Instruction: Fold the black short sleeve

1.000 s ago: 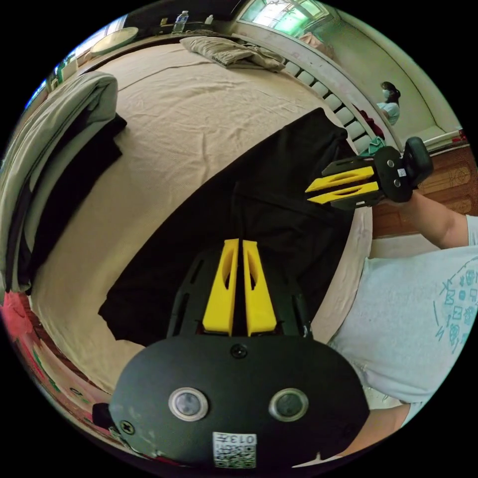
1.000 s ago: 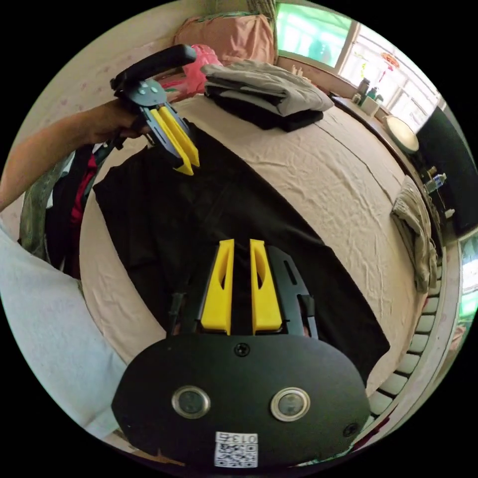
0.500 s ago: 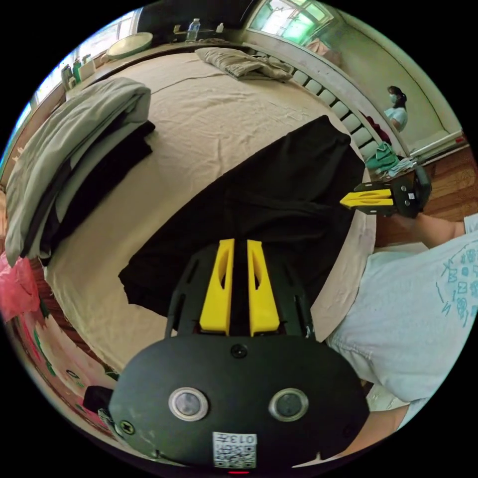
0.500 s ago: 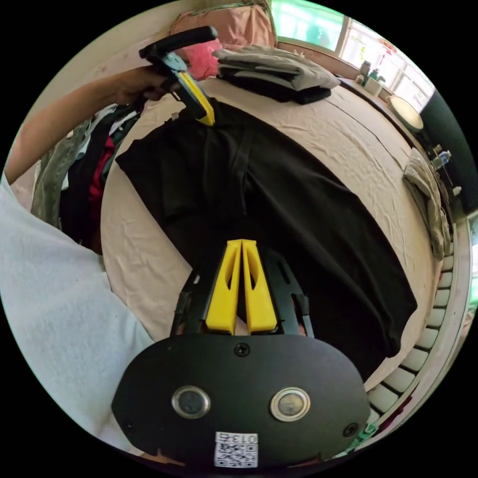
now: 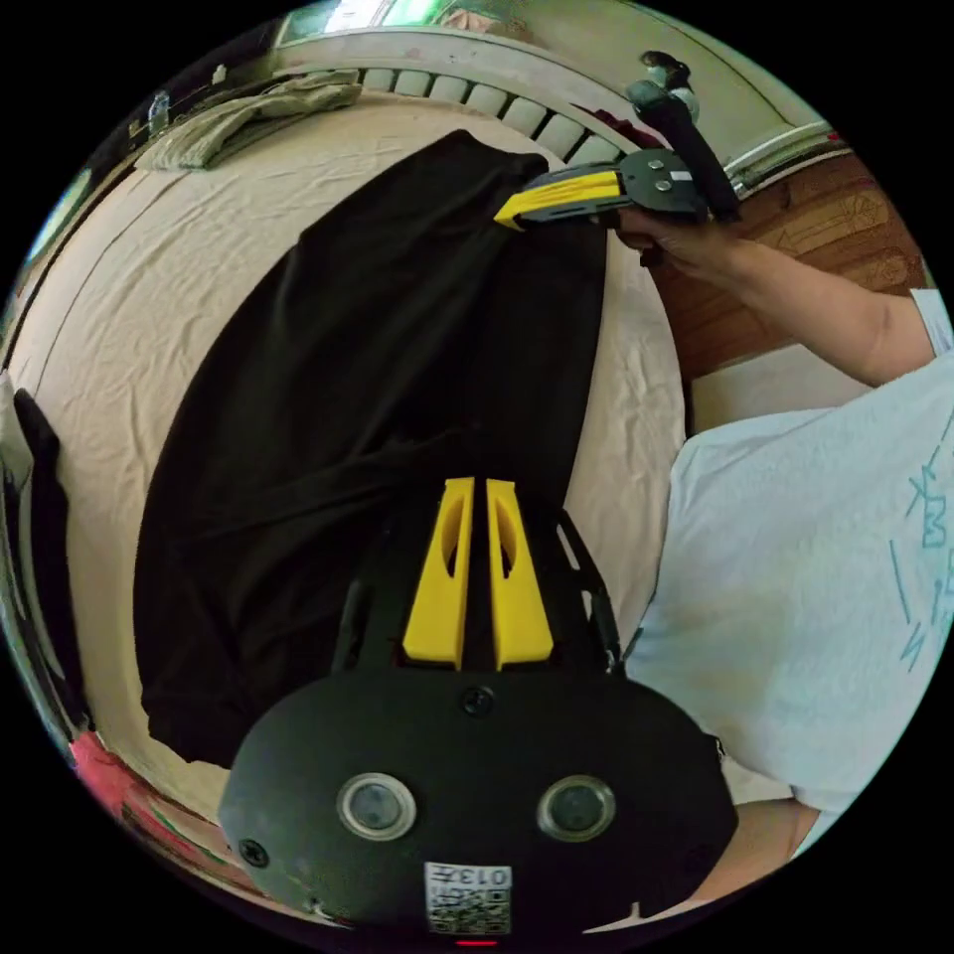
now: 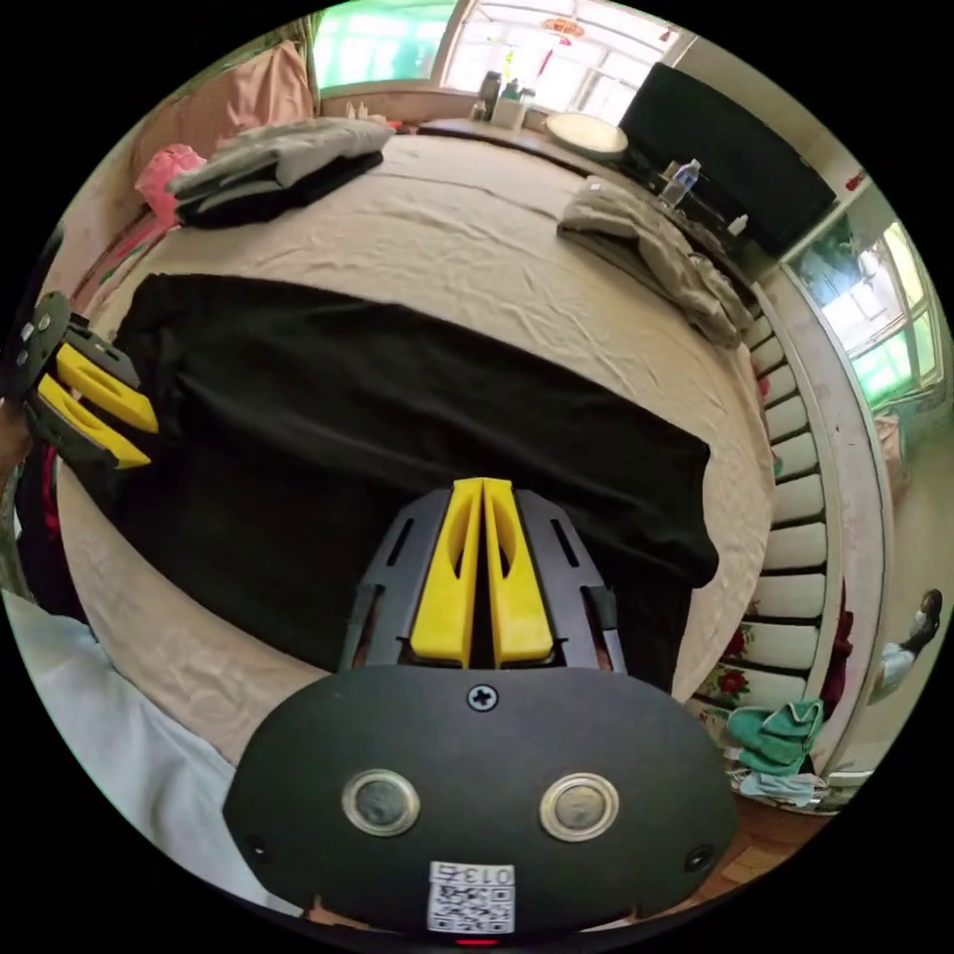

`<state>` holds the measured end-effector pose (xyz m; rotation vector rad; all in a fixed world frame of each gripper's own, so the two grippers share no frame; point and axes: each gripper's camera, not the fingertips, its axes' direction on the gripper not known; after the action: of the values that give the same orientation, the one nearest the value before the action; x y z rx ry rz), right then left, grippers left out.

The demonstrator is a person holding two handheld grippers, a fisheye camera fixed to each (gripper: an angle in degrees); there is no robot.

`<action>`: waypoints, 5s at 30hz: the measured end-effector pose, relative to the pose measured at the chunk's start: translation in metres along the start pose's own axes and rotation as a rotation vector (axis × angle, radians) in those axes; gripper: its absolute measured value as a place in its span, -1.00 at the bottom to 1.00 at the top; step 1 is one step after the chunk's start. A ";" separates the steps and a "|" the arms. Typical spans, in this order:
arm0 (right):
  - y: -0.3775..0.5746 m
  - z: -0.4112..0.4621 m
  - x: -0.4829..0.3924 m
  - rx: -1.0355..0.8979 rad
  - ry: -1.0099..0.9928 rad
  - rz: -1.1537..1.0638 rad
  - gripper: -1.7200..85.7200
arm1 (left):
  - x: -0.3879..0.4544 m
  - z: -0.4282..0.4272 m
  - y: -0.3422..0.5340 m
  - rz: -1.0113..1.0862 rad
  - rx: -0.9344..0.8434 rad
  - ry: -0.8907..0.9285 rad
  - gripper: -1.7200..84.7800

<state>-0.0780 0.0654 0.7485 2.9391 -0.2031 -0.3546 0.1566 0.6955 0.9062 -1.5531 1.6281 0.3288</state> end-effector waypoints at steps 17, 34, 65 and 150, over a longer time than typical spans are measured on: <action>0.039 0.018 0.112 -0.033 0.116 0.264 -0.96 | -0.022 0.012 0.011 -0.098 0.006 0.132 -0.96; -0.009 -0.031 -0.038 0.260 -0.440 -0.275 -0.87 | 0.025 -0.004 0.109 -0.398 0.170 -0.199 -0.96; -0.120 0.030 -0.172 0.146 -0.338 -0.466 -0.95 | 0.035 0.016 0.220 -0.510 0.159 -0.258 -0.96; 0.010 -0.134 0.437 0.233 -0.367 0.016 -0.74 | 0.058 0.367 -0.170 0.127 0.284 0.135 -0.80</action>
<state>0.3744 0.0090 0.7808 3.0688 -0.3361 -0.9264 0.4601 0.8747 0.7001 -1.2839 1.7960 0.0550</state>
